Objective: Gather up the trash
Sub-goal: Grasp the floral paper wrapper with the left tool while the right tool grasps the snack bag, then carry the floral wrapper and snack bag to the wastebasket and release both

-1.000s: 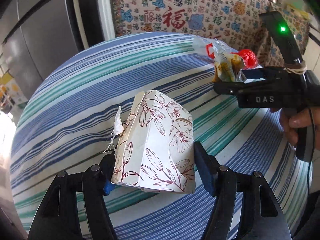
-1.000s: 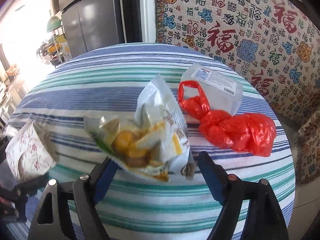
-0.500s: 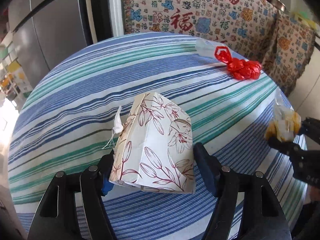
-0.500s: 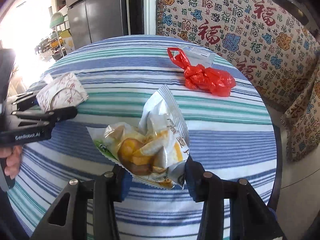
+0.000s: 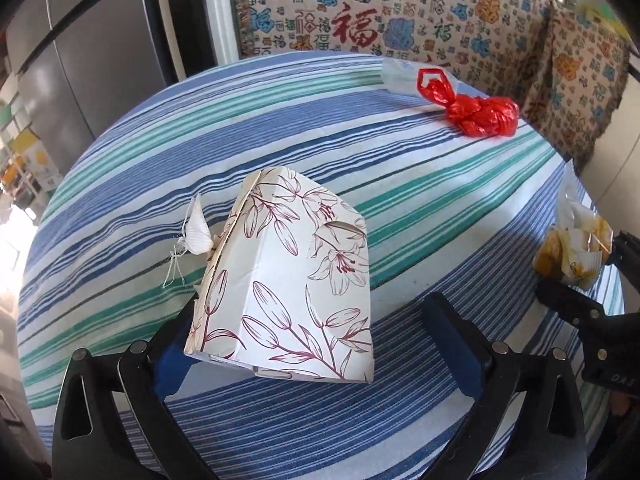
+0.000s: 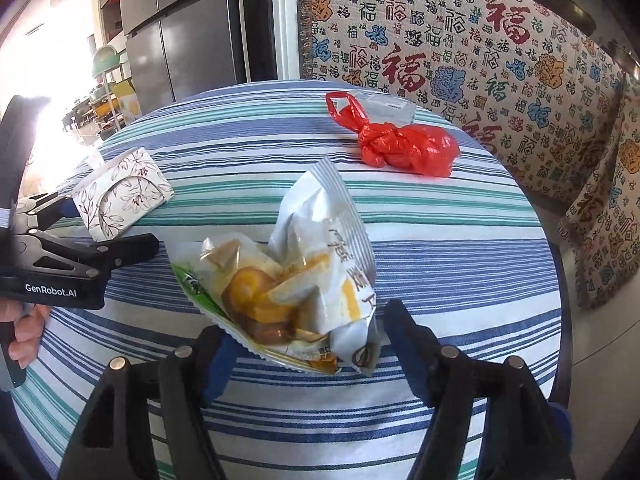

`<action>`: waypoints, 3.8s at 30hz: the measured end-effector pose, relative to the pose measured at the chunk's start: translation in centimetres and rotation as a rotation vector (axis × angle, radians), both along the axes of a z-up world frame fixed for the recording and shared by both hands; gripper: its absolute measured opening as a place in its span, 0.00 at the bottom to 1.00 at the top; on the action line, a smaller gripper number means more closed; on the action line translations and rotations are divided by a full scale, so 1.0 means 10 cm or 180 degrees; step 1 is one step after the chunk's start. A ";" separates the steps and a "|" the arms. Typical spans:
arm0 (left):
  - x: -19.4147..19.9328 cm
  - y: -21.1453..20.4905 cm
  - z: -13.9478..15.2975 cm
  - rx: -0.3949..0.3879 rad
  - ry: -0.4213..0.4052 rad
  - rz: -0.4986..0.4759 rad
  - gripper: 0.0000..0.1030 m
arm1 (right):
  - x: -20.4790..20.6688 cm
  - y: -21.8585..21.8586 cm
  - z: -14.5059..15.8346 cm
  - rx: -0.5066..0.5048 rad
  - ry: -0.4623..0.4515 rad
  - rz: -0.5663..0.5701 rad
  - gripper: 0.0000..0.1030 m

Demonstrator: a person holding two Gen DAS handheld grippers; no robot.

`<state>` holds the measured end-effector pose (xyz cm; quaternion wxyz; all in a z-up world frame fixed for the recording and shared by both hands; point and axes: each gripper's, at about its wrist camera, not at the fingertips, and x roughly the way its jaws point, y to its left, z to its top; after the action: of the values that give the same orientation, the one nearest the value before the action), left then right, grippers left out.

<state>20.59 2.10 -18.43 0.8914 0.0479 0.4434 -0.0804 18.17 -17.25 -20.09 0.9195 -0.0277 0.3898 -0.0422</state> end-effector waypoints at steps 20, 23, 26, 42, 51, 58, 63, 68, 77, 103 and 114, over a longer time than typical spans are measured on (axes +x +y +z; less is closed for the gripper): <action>0.00 -0.01 0.00 -0.0001 0.0000 -0.0002 1.00 | 0.00 0.01 0.01 0.0014 0.0011 -0.0001 0.71; -0.01 -0.02 0.00 0.0000 0.0000 0.0000 1.00 | -0.01 0.02 0.01 0.0020 0.0017 0.0002 0.71; 0.00 -0.01 0.00 -0.0003 0.0002 -0.0003 1.00 | 0.00 0.01 0.01 0.0044 0.0050 0.0038 0.73; 0.02 0.18 0.14 -0.0408 0.0009 -0.0480 0.99 | 0.01 -0.03 0.19 0.0023 0.0149 0.0180 0.76; 0.08 0.31 0.23 -0.0530 -0.0114 -0.0498 0.40 | -0.03 -0.12 0.32 0.0350 0.0160 0.0108 0.36; -0.04 0.21 0.37 -0.0584 -0.0276 -0.0584 0.37 | -0.28 -0.26 0.51 0.0429 0.0066 0.0040 0.34; -0.10 0.00 0.51 -0.0711 -0.0292 -0.0712 0.37 | -0.53 -0.49 0.67 0.0513 -0.0017 -0.0064 0.34; -0.25 -0.42 0.72 -0.0889 -0.0303 -0.0928 0.37 | -0.81 -0.76 0.81 0.0463 -0.0074 -0.0223 0.33; -0.48 -1.64 1.07 -0.1065 -0.0316 -0.1531 0.37 | -1.49 -1.51 1.13 0.0287 -0.0208 -0.0793 0.33; -0.78 -4.01 0.31 -0.1083 0.0303 -0.2215 0.38 | -2.71 -3.09 0.40 0.0560 0.0167 -0.2044 0.33; -0.79 -4.29 0.06 -0.0991 0.0407 -0.2290 0.38 | -2.73 -3.23 0.31 0.0602 0.0245 -0.2102 0.34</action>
<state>12.65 -40.76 -17.81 0.7736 0.0593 0.4355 -0.4566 -9.12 -49.55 -16.99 0.8394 0.1836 0.4144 -0.3000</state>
